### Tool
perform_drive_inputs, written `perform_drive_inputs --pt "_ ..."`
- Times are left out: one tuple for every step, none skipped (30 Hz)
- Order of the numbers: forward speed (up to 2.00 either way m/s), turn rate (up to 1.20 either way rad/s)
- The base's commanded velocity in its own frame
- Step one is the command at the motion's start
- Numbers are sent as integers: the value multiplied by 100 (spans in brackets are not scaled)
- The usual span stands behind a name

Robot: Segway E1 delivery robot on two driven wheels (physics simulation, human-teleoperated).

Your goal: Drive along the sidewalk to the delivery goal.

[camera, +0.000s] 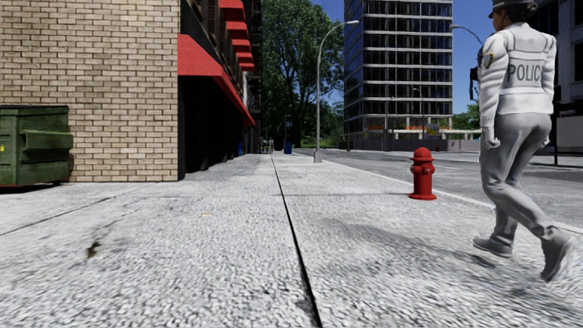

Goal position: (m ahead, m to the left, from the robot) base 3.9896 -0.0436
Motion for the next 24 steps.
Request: perform_drive_inputs --pt "122 -10" --pt "122 -10" --pt "122 -3" --pt "122 0" --pt "122 0" --pt "122 0" --pt "120 0" --pt "113 0" --pt "109 0" --pt "107 0" --pt "107 0" --pt "107 0" --pt "107 0" --pt "107 0" --pt "107 0" --pt "107 0" --pt "107 0" --pt "107 0" --pt "107 0" --pt "107 0" --pt "107 0" --pt "107 0" --pt "107 0" --pt "107 0"
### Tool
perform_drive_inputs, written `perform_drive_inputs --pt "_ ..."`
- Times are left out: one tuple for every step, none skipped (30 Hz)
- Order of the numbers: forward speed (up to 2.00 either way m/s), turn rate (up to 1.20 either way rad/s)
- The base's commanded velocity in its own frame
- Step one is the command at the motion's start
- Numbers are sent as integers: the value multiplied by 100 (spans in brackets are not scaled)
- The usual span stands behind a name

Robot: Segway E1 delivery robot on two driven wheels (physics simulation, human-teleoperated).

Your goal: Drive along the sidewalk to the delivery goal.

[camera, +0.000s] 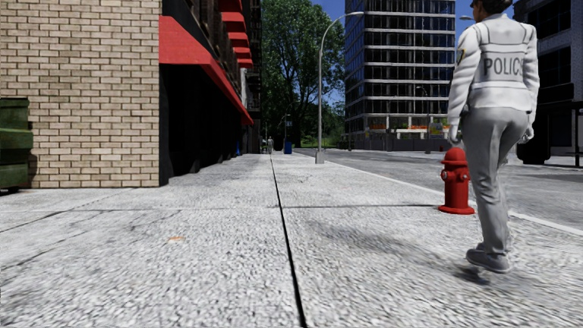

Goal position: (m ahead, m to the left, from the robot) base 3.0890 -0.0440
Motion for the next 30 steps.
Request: perform_drive_inputs --pt "107 0" --pt "107 0" --pt "107 0" --pt "107 0" --pt "107 0" --pt "107 0" --pt "107 0" --pt "107 0" --pt "107 0" --pt "107 0" --pt "107 0" --pt "107 0" --pt "107 0" --pt "107 0" --pt "107 0" --pt "107 0" --pt "107 0" --pt "107 0" --pt "107 0" --pt "107 0" --pt "107 0" --pt "107 0" --pt "107 0" --pt "107 0" --pt "107 0" --pt "107 0" --pt "107 0" --pt "107 0" --pt "107 0" --pt "107 0"
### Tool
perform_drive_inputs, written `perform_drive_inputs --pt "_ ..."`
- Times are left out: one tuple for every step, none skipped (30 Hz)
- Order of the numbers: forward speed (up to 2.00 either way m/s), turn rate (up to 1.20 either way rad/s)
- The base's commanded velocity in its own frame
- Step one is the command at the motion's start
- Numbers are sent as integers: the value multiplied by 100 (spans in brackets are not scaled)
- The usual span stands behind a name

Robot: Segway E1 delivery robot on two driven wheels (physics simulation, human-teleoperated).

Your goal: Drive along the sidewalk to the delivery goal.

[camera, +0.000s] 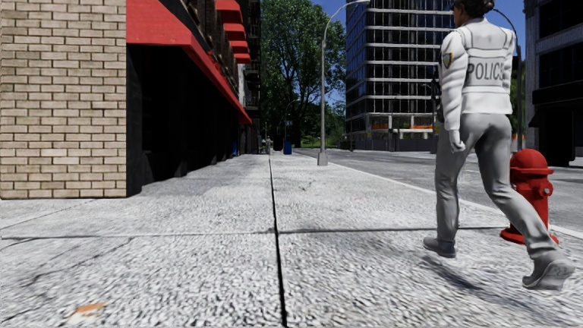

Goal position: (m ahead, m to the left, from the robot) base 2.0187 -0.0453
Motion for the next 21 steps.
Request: perform_drive_inputs --pt "107 0" --pt "107 0" --pt "107 0" --pt "107 0" --pt "107 0" --pt "107 0" --pt "107 0" --pt "107 0" --pt "107 0" --pt "107 0" --pt "107 0" --pt "107 0" --pt "107 0" --pt "107 0" --pt "107 0" --pt "107 0" --pt "107 0" --pt "107 0" --pt "107 0" --pt "107 0" --pt "107 0"
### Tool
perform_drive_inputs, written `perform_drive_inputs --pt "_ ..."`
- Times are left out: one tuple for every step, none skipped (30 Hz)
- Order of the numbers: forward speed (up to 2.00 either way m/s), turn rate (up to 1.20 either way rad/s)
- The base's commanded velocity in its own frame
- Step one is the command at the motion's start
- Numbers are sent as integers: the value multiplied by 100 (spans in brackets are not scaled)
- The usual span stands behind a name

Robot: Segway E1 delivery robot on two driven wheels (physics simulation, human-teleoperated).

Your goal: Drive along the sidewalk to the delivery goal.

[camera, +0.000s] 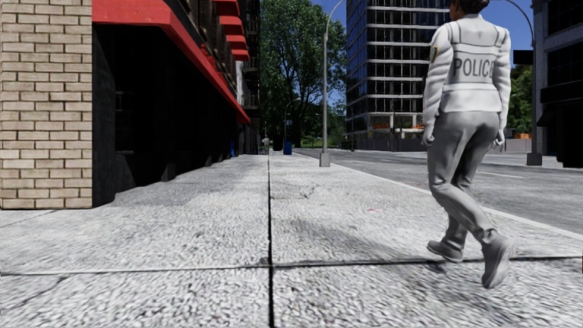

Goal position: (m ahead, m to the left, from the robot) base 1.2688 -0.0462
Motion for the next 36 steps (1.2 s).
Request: perform_drive_inputs --pt "107 0" --pt "107 0" --pt "107 0" --pt "107 0" --pt "107 0" --pt "107 0" --pt "107 0" --pt "107 0" --pt "107 0" --pt "107 0" --pt "107 0" --pt "107 0" --pt "107 0" --pt "107 0" --pt "107 0" --pt "107 0" --pt "107 0" --pt "107 0" --pt "107 0" --pt "107 0" --pt "107 0" --pt "107 0" --pt "107 0" --pt "107 0" --pt "107 0" --pt "107 0" --pt "107 0" --pt "107 0" --pt "107 0" --pt "107 0" --pt "107 0" --pt "107 0" --pt "107 0" --pt "107 0" --pt "107 0" --pt "107 0"
